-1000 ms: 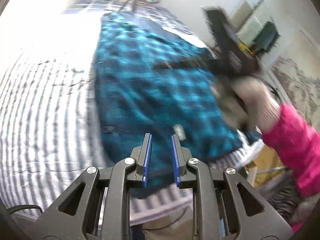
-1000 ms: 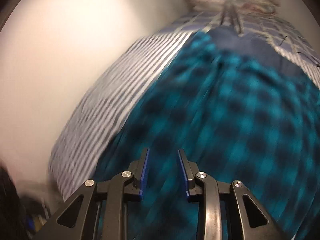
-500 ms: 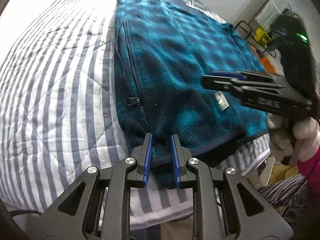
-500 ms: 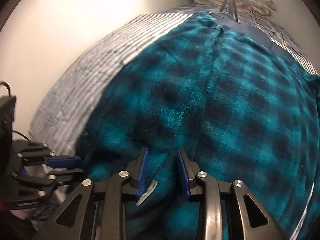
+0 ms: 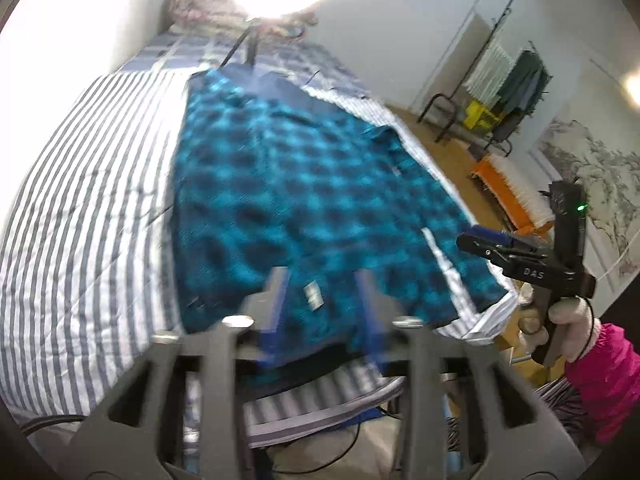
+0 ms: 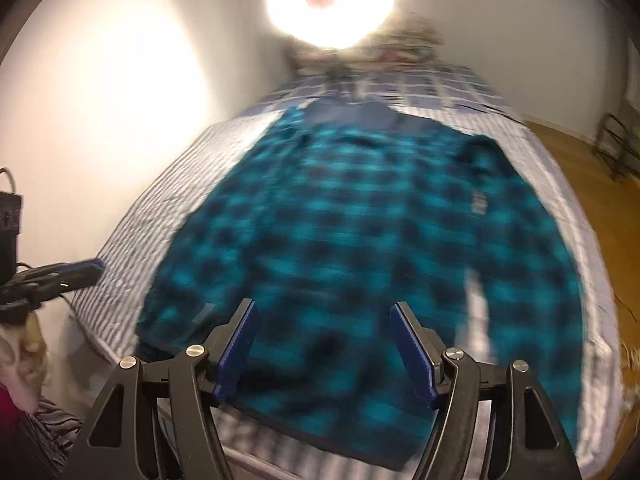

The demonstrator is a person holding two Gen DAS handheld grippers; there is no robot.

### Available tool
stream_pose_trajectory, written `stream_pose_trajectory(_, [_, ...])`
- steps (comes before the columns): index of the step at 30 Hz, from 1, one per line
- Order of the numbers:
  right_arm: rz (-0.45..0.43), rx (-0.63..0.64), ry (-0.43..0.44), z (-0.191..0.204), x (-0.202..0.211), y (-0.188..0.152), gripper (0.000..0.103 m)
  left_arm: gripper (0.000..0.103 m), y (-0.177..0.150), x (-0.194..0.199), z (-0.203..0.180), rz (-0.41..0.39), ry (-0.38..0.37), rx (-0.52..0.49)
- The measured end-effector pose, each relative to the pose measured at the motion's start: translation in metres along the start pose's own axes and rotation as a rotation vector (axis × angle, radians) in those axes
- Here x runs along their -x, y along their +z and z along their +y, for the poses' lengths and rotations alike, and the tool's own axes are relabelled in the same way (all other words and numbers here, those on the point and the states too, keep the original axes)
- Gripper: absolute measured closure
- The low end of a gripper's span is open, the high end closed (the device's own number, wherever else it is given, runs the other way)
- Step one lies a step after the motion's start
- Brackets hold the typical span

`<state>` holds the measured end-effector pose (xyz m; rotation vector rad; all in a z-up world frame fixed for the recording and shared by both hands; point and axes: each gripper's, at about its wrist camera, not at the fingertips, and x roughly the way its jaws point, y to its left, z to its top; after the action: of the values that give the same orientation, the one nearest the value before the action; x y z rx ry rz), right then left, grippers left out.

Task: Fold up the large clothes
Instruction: 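Open the left tool and move both tools back over the shirt, then grasp the sleeve nearest the right tool and lift it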

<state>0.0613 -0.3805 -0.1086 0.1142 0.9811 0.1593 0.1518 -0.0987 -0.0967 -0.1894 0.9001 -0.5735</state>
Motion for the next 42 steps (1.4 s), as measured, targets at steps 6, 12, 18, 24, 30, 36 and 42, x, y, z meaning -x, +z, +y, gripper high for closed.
stream_pose_trajectory(6, [-0.020,-0.139,-0.082,-0.087,0.033,-0.013,0.033,0.053,0.012,-0.012,-0.026,0.005,-0.025,-0.027])
stream_pose_trajectory(12, [-0.031,-0.353,-0.089,-0.182,0.049,-0.039,0.039,0.053,0.009,-0.029,-0.043,0.042,-0.026,-0.041])
stream_pose_trajectory(18, [0.006,-0.512,-0.087,-0.246,0.036,-0.062,0.046,0.053,0.004,-0.054,-0.059,0.089,-0.038,-0.059])
stream_pose_trajectory(24, [0.054,-0.544,-0.053,-0.262,0.011,-0.063,0.051,0.053,0.003,-0.071,-0.071,0.113,-0.041,-0.077])
stream_pose_trajectory(30, [0.116,-0.533,-0.089,-0.273,-0.014,-0.065,0.051,0.053,0.001,-0.077,-0.074,0.126,-0.038,-0.090])
stream_pose_trajectory(36, [0.122,-0.548,0.001,-0.274,-0.015,-0.068,0.083,0.053,-0.001,-0.078,-0.071,0.135,-0.032,-0.081])
stream_pose_trajectory(42, [0.094,-0.500,-0.009,-0.261,-0.006,-0.062,0.099,0.053,-0.002,-0.076,-0.076,0.129,-0.036,-0.104])
